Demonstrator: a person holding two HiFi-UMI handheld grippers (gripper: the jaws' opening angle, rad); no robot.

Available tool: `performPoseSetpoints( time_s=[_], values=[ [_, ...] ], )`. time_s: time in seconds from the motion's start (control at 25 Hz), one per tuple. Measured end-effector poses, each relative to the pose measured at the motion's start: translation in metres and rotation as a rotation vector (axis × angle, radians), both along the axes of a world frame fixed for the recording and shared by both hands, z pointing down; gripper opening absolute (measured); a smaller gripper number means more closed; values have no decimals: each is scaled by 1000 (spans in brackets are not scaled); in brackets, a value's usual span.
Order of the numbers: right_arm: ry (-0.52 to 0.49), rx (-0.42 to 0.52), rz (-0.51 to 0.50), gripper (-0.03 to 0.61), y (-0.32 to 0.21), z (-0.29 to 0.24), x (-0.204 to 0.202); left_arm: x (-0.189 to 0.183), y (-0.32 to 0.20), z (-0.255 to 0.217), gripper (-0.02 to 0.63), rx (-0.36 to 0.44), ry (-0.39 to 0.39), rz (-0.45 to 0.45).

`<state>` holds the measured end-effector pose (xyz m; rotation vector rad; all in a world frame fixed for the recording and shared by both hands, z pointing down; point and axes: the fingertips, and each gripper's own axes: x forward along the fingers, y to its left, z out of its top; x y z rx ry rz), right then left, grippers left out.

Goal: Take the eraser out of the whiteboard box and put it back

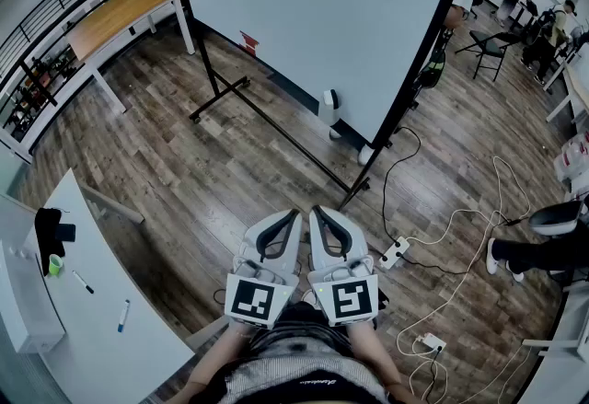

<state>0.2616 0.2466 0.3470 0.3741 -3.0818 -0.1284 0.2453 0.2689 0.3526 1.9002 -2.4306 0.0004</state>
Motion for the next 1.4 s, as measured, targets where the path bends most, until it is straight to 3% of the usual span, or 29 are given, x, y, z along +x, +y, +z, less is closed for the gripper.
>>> performPoseSetpoints(
  time_s=[0.2,0.52,0.72,1.04,1.4],
  values=[
    [-59,-37,-29,-6,-4,-6,8,3,-5,0,2,5,7,-11],
    [-45,-72,-54,-3,-18,9,23,16,-10,16,2,-16,47,-52],
    [-31,-82,-71,-3,-28,20,8,4,-15,28,2,-34,61,-71],
    [-46,-66,-8,-3,-70,22,-60,-74,-50,32,2,-19,57,-44],
    [-37,-63,68,-3,-123,18,-166,-173,-115,22,2,-12,55,88]
  ],
)
